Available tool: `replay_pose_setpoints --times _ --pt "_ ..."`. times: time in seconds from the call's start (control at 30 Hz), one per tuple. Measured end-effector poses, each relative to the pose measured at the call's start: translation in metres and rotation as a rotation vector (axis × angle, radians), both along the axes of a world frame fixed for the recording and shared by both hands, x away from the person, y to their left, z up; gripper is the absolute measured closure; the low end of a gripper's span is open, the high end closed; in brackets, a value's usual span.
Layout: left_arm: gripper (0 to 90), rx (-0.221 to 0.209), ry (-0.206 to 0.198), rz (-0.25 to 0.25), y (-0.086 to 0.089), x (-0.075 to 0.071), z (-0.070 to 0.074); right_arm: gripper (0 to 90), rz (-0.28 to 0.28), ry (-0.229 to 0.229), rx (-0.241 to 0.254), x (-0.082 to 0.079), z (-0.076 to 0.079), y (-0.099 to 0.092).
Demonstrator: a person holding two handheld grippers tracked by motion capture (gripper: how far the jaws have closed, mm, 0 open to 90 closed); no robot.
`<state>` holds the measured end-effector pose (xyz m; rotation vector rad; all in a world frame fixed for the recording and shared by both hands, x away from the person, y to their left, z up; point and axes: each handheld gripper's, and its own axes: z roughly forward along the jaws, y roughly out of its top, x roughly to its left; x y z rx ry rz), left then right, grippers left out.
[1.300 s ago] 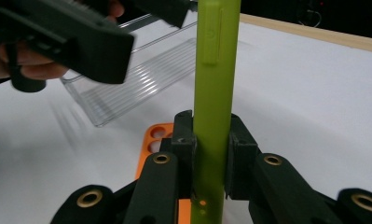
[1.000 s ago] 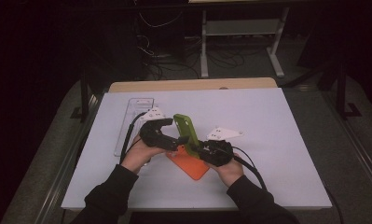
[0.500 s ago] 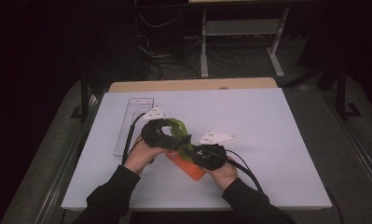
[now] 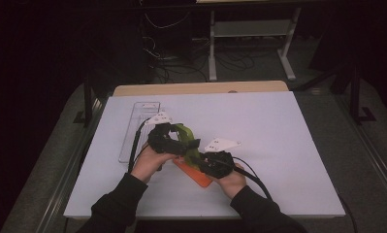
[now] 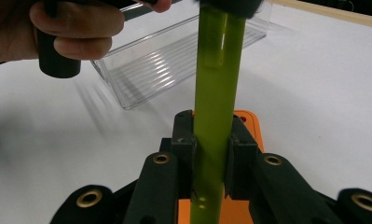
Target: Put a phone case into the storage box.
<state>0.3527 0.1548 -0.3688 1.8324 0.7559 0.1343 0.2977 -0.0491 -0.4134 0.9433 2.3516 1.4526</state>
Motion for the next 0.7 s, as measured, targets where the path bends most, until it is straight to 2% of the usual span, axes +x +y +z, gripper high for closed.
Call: replay_pose_setpoints --times 0.1,0.23,0.7 --pt "8.2 -0.023 0.007 0.018 0.0023 -0.0016 0.0021 75.5 -0.001 -0.003 -0.005 -0.0003 0.0002 0.0005" --pt "13.1 -0.030 -0.004 0.027 0.0030 -0.0030 0.0044 75.5 0.000 -0.009 -0.003 -0.0010 0.0013 0.0009" --pt "14.6 -0.011 -0.010 0.029 0.0031 -0.0043 0.0085 73.0 -0.003 -0.019 -0.014 -0.0008 0.0026 0.0013"
